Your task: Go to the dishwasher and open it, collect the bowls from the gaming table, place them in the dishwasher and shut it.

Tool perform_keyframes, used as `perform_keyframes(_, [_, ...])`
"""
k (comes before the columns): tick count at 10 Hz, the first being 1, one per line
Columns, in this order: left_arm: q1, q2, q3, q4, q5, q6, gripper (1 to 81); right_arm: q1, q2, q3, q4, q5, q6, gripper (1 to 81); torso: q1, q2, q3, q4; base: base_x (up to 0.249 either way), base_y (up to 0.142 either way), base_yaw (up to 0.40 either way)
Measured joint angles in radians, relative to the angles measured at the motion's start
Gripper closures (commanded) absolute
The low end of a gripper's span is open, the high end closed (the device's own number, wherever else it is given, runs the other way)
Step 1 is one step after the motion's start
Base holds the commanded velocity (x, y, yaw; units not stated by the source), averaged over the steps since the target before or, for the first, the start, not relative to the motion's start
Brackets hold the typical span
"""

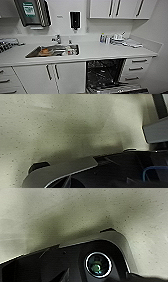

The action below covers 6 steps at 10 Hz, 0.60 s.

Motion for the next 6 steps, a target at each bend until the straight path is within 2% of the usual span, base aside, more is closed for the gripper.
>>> perform_keyframes(6, [0.013, 0.027, -0.004, 0.000, 0.003, 0.000, 1.0, -0.031, 0.075, -0.070, -0.016, 0.022, -0.015, 1.0, -0.004, 0.006, 0.000, 0.000, 0.000, 0.000, 0.000])
